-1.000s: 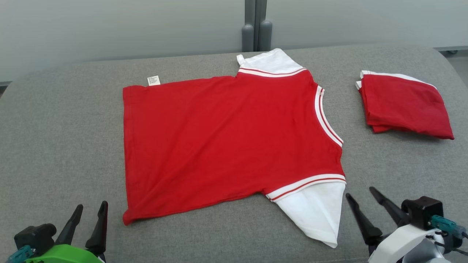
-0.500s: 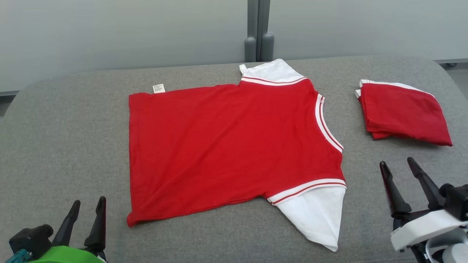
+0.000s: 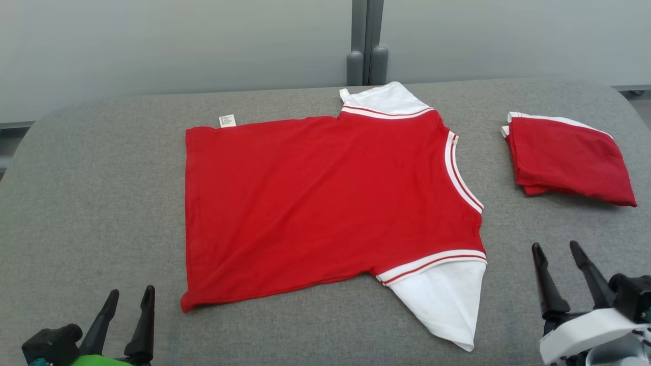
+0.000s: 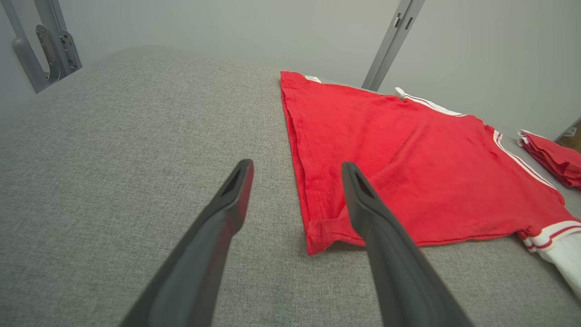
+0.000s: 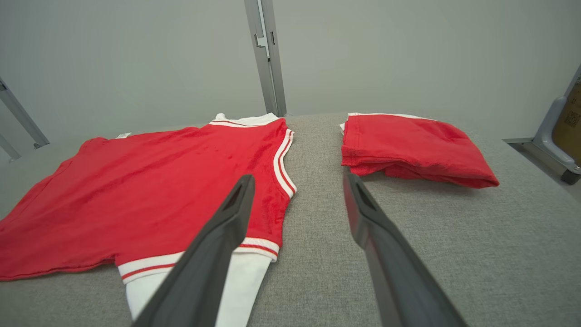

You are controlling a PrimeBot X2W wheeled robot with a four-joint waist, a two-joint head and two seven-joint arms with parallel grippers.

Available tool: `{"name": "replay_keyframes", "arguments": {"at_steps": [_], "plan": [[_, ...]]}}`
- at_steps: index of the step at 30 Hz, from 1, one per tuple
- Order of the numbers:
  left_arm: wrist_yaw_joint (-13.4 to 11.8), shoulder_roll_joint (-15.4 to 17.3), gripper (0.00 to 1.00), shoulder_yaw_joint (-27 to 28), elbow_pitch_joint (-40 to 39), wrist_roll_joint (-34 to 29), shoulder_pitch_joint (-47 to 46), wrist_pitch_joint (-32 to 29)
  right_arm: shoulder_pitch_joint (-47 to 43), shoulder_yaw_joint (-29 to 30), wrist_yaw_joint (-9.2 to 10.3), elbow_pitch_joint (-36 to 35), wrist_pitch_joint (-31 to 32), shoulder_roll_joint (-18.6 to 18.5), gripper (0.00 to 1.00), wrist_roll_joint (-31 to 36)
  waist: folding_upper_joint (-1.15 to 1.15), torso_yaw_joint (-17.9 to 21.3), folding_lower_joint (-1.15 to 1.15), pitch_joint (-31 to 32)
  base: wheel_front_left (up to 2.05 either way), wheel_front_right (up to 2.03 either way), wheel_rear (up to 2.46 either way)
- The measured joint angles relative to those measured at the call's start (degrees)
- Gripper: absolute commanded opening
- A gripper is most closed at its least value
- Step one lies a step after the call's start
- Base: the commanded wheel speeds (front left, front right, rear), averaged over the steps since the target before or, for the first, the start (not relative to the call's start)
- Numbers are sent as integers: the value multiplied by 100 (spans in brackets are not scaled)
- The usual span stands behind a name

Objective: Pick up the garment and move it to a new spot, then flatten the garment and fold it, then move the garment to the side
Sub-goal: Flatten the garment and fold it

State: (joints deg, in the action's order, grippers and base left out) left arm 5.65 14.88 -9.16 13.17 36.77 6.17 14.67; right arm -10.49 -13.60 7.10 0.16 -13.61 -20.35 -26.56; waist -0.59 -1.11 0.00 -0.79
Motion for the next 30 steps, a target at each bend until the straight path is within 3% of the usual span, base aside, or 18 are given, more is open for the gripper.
{"name": "replay_keyframes", "arguments": {"at_steps": [7, 16, 18, 22, 26, 30], "plan": [[37, -132, 100, -91, -86, -83, 5, 0, -249, -519, -21, 271, -3, 205, 100, 89, 0, -12, 0, -167, 0, 0, 0], [85, -140, 100, -109, -105, -154, 7, 0, -435, -1034, -255, 870, 57, 597, 100, 19, 0, -21, 0, -460, 0, 0, 0], [88, -140, 100, -114, -116, -179, 3, 0, -424, -1036, -255, 980, 54, 655, 96, -23, 0, -29, 0, -526, 0, 0, 0], [89, -137, 100, -115, -129, -183, -9, 0, -331, -1037, -305, 1206, 54, 716, 73, -31, 0, -44, 0, -637, 0, 0, 0], [89, -135, 100, -146, -119, -224, -24, 0, -174, -1088, -379, 1441, 108, 778, 67, -71, 0, -66, 0, -686, 0, 0, 0], [92, -137, 100, -198, -119, -224, -33, 0, -151, -1111, -459, 1623, 155, 794, 50, -124, 0, -99, 0, -728, 0, 0, 0]]}}
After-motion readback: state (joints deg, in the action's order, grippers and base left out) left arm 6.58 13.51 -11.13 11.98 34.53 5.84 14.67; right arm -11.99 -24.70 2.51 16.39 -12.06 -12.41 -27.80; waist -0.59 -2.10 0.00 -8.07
